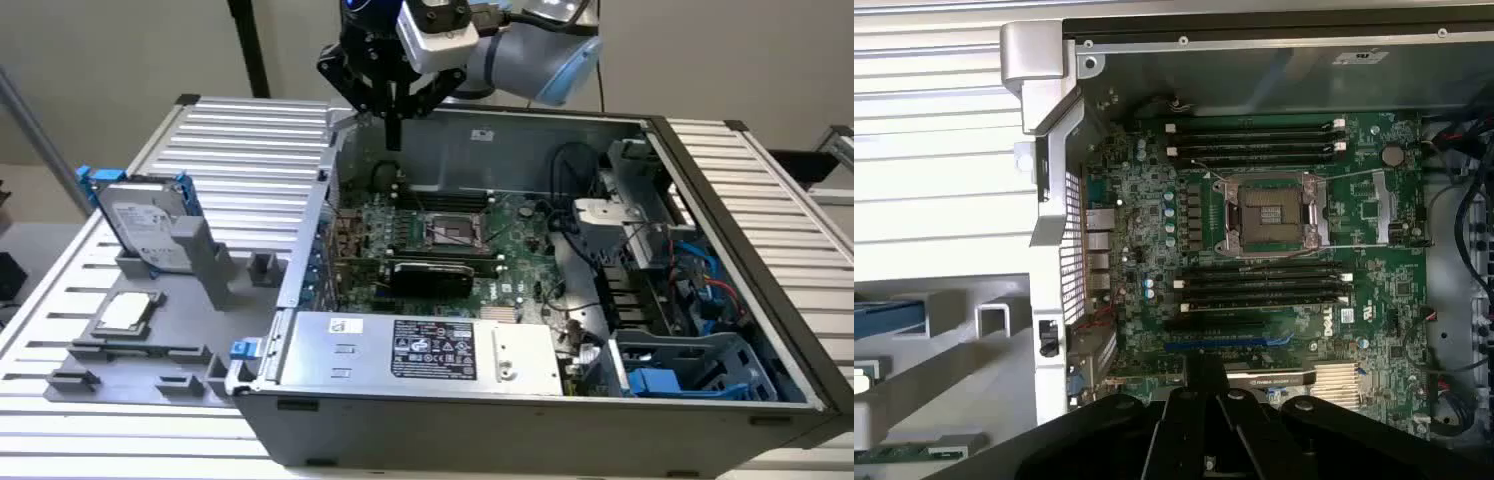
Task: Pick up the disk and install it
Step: 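Reach for the disk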
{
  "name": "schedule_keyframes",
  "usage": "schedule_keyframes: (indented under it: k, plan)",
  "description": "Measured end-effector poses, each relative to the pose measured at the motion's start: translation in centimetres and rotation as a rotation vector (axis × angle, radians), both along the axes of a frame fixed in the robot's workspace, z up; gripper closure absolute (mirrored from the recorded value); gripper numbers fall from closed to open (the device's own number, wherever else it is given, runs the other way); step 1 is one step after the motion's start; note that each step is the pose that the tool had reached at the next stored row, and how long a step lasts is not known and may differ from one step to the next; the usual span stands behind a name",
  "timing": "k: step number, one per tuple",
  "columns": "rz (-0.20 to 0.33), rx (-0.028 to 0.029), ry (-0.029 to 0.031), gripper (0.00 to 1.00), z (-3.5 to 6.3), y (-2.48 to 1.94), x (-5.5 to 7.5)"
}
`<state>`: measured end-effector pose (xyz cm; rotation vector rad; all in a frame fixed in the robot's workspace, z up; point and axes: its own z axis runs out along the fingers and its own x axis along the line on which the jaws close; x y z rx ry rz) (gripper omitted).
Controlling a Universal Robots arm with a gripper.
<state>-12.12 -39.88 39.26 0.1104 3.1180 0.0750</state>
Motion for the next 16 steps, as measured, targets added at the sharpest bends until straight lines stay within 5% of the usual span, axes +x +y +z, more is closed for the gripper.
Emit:
schedule_keyframes:
  k: [16]
  plan:
    - [0.000,-0.0001,0.0000,1.00,0.00,0.00,-0.54]
